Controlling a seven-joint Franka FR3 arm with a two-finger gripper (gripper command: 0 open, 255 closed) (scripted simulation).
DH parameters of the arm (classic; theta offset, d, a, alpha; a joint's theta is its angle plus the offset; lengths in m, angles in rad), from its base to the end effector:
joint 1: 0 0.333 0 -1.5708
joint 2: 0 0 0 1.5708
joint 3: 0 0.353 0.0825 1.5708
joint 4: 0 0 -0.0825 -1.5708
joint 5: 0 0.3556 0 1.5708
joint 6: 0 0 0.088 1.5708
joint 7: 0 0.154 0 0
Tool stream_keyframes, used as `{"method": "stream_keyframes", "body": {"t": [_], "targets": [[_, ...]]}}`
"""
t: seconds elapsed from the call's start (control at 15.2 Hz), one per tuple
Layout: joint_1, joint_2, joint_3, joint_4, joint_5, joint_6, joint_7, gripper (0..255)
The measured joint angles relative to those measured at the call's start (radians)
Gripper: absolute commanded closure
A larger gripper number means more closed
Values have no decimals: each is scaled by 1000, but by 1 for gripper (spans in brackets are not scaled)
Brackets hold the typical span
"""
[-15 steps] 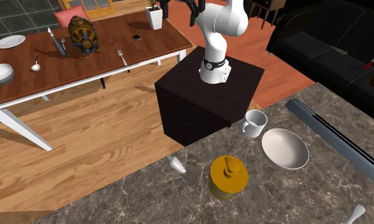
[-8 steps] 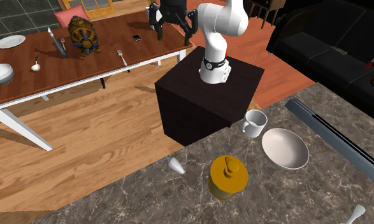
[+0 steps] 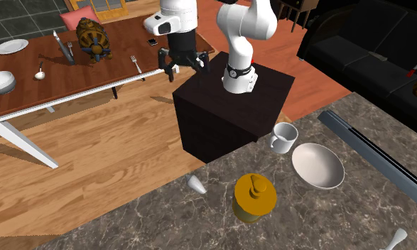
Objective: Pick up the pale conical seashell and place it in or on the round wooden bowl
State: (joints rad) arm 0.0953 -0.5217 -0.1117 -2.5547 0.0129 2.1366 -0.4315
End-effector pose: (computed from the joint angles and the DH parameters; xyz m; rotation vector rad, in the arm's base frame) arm 0.3544 -0.0060 0.4503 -3.0250 -0.6458 -0.1745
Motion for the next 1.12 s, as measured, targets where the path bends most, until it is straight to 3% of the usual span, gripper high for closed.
{"method": "stream_keyframes", "body": {"t": [0.53, 0.86, 1.12], "targets": [[91, 297, -68, 33, 119, 249, -231, 0], [143, 494, -78, 83, 259, 370, -414, 0], [149, 680, -52, 189, 391, 424, -578, 0]]}}
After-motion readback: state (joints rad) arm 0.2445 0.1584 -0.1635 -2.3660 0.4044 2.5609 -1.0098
